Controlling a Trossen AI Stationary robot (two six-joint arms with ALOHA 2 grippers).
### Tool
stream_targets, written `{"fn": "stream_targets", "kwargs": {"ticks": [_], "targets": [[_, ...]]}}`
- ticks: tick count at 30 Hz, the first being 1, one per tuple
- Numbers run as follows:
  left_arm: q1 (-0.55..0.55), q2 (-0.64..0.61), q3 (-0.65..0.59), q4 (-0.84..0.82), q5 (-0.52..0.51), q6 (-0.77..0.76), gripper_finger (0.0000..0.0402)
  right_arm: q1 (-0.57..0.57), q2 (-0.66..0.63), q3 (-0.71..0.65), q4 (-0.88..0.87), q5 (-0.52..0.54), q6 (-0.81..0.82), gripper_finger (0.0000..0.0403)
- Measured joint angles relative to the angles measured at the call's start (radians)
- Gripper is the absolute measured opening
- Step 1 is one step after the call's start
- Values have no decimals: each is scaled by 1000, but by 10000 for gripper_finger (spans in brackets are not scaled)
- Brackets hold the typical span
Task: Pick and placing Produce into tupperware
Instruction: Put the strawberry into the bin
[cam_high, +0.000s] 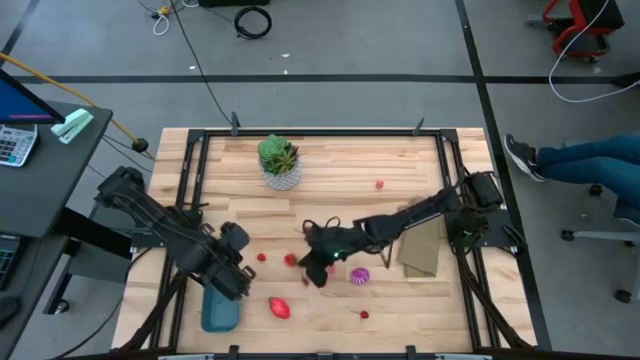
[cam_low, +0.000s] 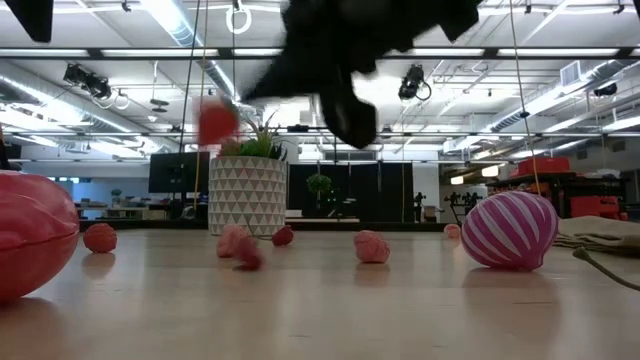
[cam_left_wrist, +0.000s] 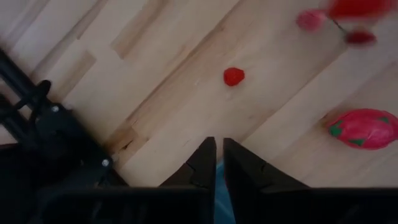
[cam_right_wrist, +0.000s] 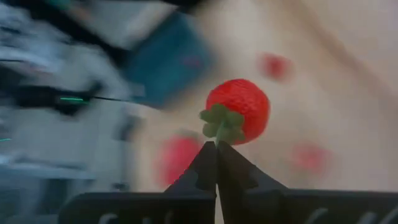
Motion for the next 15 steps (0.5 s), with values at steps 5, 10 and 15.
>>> {"fn": "stream_targets", "kwargs": {"ticks": [5,10,15], "targets": [[0,-117,0,-61,-51,-76,17,54,0,53,83,-13,8,2],[7,-271,1,-62,-211,-80,7,85,64,214,84,10,-49,1],[38,-386,1,-62,-329,-74,16,106,252,551,35,-56,-131,1]]}}
